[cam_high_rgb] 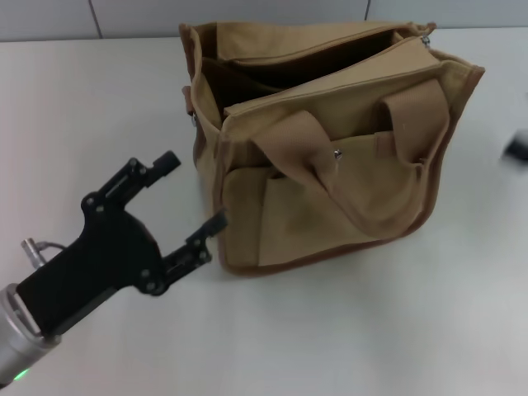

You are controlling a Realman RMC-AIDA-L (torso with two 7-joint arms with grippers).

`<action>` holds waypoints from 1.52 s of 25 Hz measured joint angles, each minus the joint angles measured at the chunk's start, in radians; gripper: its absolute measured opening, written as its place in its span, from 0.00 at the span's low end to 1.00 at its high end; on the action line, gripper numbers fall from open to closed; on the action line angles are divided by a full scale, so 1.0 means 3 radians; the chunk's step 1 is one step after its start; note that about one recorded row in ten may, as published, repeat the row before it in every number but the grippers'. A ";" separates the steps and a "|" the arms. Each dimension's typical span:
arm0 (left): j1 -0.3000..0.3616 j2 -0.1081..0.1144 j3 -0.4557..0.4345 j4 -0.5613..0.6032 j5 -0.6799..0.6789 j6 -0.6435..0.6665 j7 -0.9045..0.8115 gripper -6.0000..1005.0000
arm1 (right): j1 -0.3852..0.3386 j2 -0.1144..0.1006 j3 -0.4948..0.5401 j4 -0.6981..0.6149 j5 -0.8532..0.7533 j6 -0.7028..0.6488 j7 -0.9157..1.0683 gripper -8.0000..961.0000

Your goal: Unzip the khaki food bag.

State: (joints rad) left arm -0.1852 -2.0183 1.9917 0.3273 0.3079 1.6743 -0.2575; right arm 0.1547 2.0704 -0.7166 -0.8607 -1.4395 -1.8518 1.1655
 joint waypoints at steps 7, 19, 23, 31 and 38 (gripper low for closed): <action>-0.0155 0.0232 0.0025 -0.0037 0.0683 -0.0027 -0.0678 0.77 | 0.0052 0.0027 -0.0026 0.0142 -0.1105 -0.0235 -0.0303 0.88; -0.0404 0.0190 0.0017 -0.0315 0.1019 -0.0127 -0.0791 0.77 | 0.0167 0.0029 -0.0039 0.0471 -0.1267 -0.0229 -0.0642 0.88; -0.0457 0.0172 0.0009 -0.0332 0.1028 -0.0192 -0.0799 0.77 | 0.0206 0.0031 -0.0033 0.0599 -0.1292 -0.0227 -0.0808 0.88; -0.0422 0.0172 -0.0002 -0.0333 0.1030 -0.0172 -0.0777 0.77 | 0.0267 0.0029 -0.0019 0.0694 -0.1296 -0.0229 -0.0839 0.88; -0.0415 0.0172 -0.0006 -0.0320 0.1030 -0.0166 -0.0775 0.77 | 0.0275 0.0027 -0.0025 0.0701 -0.1297 -0.0200 -0.0840 0.88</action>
State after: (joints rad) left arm -0.3098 -1.9665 1.9899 0.2313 0.6170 1.6245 -0.4900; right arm 0.2373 2.0785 -0.7243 -0.6504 -1.8285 -1.9118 0.9134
